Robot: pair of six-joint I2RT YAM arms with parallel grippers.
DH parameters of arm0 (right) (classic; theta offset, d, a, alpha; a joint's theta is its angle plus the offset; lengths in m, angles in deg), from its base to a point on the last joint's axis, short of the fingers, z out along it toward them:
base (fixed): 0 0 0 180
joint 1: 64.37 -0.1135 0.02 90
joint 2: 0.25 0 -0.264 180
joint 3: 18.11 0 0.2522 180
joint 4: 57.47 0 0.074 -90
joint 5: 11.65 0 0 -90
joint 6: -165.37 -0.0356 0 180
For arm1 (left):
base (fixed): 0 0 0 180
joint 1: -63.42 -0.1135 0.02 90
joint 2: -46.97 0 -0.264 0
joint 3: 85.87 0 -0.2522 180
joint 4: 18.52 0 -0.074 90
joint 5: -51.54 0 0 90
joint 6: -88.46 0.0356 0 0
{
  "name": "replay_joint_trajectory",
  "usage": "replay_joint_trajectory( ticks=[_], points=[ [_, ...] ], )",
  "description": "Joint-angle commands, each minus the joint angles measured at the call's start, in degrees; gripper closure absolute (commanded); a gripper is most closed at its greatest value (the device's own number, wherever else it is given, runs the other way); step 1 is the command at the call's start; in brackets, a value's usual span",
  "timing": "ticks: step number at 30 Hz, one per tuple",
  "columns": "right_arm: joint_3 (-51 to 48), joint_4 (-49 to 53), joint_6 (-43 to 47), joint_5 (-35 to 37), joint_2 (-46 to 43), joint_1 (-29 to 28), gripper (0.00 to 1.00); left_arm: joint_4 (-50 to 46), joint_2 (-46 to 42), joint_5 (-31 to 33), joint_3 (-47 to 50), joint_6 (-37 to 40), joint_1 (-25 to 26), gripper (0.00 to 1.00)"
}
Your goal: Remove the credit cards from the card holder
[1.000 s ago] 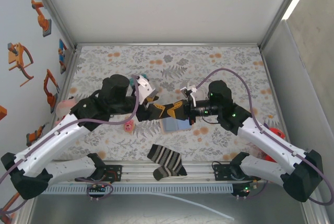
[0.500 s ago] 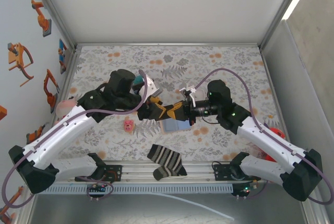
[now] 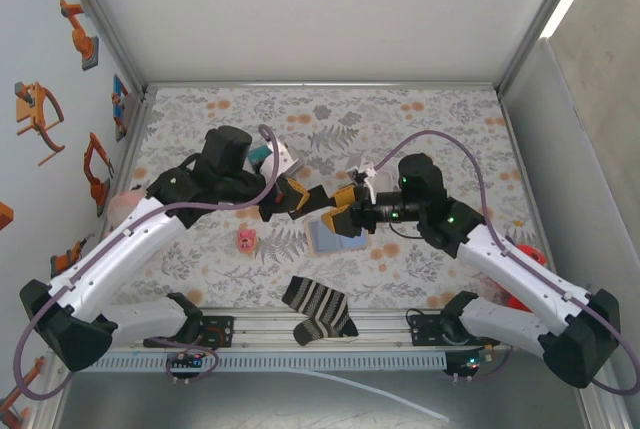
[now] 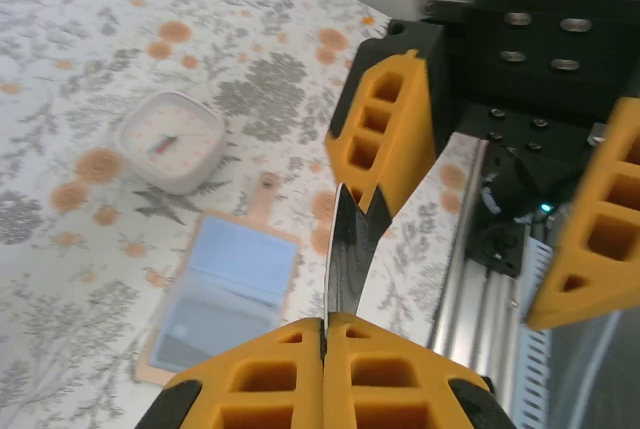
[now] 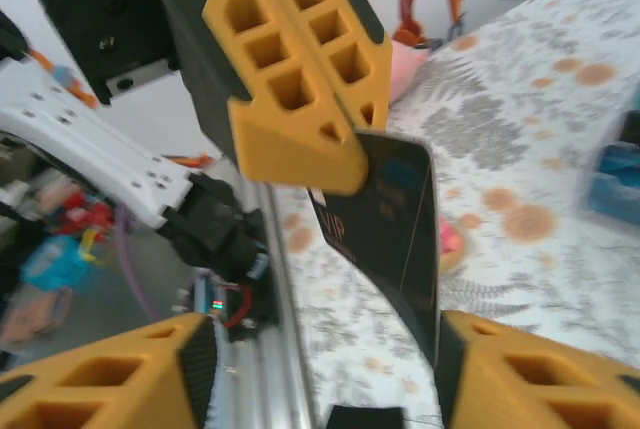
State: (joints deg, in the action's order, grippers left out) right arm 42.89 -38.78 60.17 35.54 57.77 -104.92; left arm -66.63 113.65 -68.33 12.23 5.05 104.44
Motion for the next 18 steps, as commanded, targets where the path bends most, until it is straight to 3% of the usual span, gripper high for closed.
replay_joint_trajectory(
  ticks=[1, 9, 18],
  points=[
    [1.57, 3.06, 0.80, 6.67, -3.43, -0.21, 0.26, 3.24, 1.17, 7.63, 1.59, 3.71, -3.41, 1.00],
    [1.08, 3.51, -2.40, 15.03, -4.86, -0.14, 0.02, 7.87, 7.30, 9.19, 1.18, 16.87, -11.25, 1.00],
    [1.36, 4.27, -3.69, 20.23, -2.99, -0.14, 0.01, 12.92, 18.94, 3.88, -2.15, 27.07, -20.33, 1.00]
  ],
)
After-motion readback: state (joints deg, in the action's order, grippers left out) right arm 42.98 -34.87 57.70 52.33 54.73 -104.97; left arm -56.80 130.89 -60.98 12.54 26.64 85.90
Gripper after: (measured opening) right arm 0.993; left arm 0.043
